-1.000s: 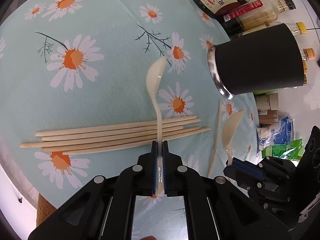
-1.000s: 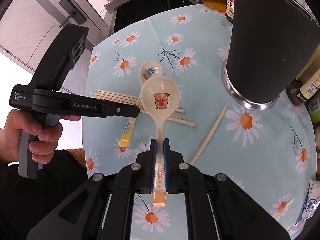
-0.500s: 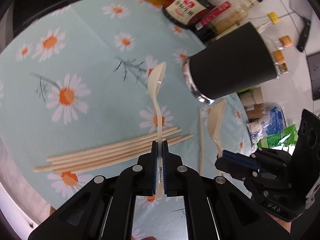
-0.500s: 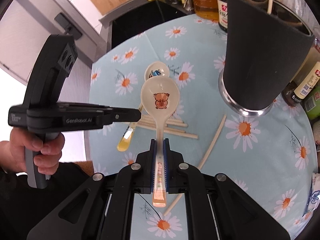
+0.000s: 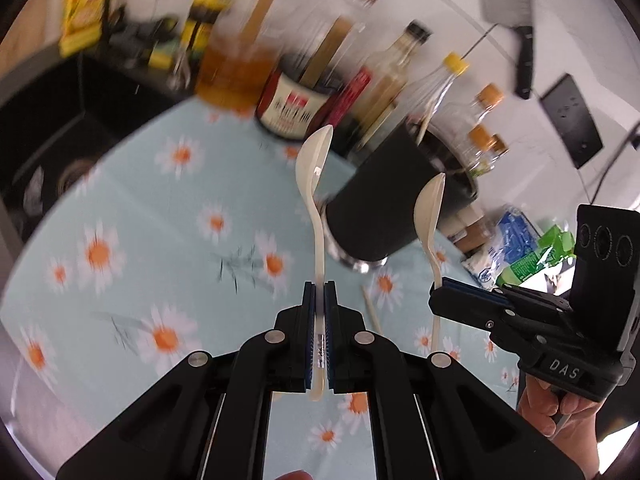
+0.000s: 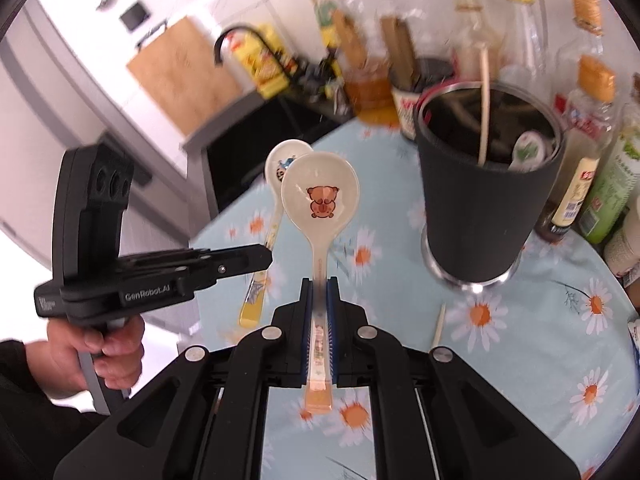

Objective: Organize utensils
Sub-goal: 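Carry both spoons over the black holder with both tools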

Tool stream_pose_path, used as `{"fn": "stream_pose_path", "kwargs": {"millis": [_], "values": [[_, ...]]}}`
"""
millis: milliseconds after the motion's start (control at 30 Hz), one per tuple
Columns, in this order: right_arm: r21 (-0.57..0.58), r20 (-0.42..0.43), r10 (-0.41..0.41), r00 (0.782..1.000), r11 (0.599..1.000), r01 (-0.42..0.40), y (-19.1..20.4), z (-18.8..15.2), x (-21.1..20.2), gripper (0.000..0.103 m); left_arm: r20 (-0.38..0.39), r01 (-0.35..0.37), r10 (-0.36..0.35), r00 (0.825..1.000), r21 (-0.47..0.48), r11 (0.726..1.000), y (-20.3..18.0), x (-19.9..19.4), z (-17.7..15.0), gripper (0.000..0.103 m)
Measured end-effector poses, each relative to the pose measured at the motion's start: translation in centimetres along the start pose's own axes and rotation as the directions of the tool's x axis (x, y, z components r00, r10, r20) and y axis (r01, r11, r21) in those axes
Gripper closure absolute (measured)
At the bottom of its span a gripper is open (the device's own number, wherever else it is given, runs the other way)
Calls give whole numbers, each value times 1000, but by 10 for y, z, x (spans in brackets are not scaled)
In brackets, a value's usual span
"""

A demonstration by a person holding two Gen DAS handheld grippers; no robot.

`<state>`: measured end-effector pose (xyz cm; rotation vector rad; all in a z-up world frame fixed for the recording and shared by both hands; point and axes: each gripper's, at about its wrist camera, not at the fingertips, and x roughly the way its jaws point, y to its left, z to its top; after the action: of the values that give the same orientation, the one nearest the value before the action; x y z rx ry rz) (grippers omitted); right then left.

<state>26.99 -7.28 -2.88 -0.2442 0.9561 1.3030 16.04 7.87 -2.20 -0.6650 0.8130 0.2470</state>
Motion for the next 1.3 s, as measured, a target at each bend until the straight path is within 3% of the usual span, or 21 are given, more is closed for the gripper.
{"fn": "stream_pose_path", "kwargs": {"millis": [267, 567, 833, 1000, 1200, 1300], "values": [[101, 207, -57, 977, 994, 36, -4, 20, -29, 95, 121, 25, -50, 991, 203, 979, -29, -23, 33, 100], [152, 385, -146, 911, 984, 93, -3, 32, -60, 95, 161, 93, -164, 973, 376, 922, -65, -27, 61, 100], [216, 517, -258, 816, 962, 167, -6, 38, -75, 95, 183, 141, -262, 948, 499, 855, -87, -19, 79, 100], [242, 580, -312, 753, 948, 206, -11, 41, -83, 95, 185, 186, -327, 927, 530, 828, -91, -11, 93, 100], [265, 640, -387, 663, 922, 283, -17, 50, -82, 95, 205, 252, -430, 880, 564, 786, -92, 2, 107, 100], [292, 652, -415, 635, 910, 294, -27, 53, -79, 95, 195, 293, -466, 863, 557, 777, -90, 15, 115, 100]]}}
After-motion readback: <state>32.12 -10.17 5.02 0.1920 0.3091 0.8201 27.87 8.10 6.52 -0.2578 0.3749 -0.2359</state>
